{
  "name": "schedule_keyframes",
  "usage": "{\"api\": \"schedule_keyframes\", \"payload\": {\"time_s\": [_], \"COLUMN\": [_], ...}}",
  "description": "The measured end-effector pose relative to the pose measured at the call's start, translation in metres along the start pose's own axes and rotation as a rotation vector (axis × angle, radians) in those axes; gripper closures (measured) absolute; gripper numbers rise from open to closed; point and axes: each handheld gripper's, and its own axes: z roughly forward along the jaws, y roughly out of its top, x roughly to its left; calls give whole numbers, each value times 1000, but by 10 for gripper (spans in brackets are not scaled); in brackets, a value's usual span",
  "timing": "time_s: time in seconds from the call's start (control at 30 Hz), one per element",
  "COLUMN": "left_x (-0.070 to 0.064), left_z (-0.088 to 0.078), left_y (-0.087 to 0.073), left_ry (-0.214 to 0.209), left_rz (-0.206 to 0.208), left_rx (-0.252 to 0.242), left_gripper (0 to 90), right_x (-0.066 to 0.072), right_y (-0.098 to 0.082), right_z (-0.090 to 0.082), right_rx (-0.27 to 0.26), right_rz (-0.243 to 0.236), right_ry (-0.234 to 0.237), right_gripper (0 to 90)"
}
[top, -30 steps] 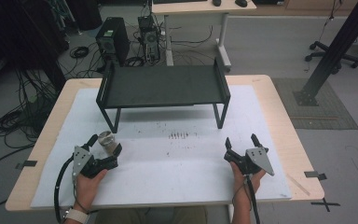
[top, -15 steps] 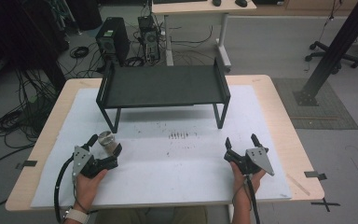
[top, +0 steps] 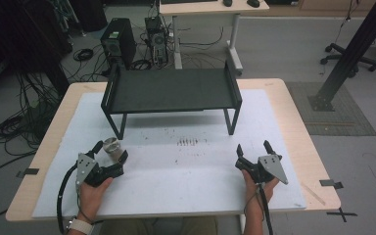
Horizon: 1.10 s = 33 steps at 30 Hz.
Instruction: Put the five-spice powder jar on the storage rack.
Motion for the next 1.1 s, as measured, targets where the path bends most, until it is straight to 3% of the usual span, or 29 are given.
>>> {"api": "schedule_keyframes", "payload": {"time_s": [0.4, 0.77, 1.1], "left_x": [0, 0, -1], "left_z": [0, 1, 1], "left_y": [0, 0, 0], "left_ry": [-1, -9, -16], "left_rz": [3, 10, 16], "left_rx": [1, 9, 13], "left_gripper": [207, 426, 430], "right_x": [0, 0, 0], "right_y": [0, 0, 0], "right_z": [0, 0, 0], "right_rx": [0, 0, 0], "right_rz": [0, 1, 1], "right_ry": [0, 0, -1], "right_gripper": [75, 75, 75]}}
